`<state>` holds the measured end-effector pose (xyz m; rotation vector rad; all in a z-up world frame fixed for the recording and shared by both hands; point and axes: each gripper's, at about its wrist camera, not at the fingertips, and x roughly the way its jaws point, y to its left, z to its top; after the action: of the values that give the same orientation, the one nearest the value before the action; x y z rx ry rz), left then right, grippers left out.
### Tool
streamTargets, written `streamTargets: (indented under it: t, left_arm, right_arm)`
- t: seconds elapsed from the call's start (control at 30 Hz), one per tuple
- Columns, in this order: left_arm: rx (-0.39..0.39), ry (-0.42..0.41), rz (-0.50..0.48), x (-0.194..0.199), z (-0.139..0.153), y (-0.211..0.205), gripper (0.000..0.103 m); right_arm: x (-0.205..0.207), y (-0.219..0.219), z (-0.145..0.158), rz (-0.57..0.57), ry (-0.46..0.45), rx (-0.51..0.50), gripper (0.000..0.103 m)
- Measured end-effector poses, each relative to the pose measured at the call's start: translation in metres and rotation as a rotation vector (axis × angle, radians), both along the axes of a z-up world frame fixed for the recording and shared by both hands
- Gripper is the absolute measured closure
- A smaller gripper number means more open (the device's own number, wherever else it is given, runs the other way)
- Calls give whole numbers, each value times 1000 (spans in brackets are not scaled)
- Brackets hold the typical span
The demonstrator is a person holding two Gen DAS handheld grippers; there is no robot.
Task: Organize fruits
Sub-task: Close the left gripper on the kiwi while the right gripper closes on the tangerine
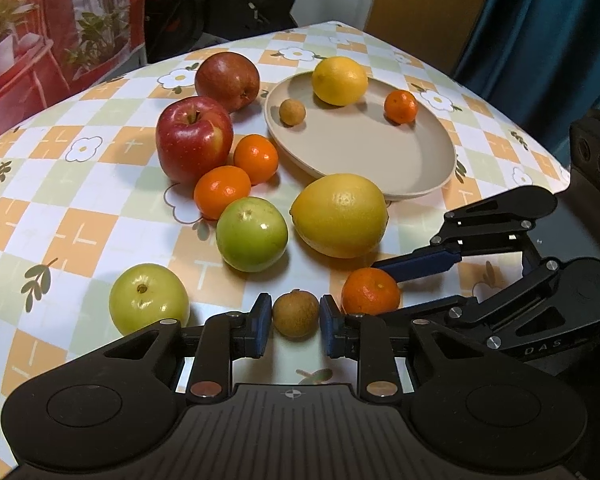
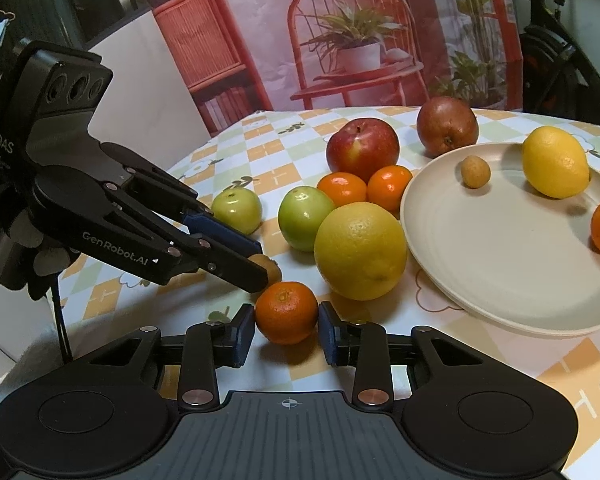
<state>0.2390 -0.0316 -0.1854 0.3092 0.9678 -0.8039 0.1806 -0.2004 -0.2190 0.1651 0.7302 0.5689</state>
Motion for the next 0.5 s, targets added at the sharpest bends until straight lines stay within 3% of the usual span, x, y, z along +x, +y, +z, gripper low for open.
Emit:
streamTargets:
  t: [0.5]
  left_arm:
    - [-18,-81,24,-18,31,-4,76]
  right_arm:
    - [-16,-15,16,-43,-57,30,72]
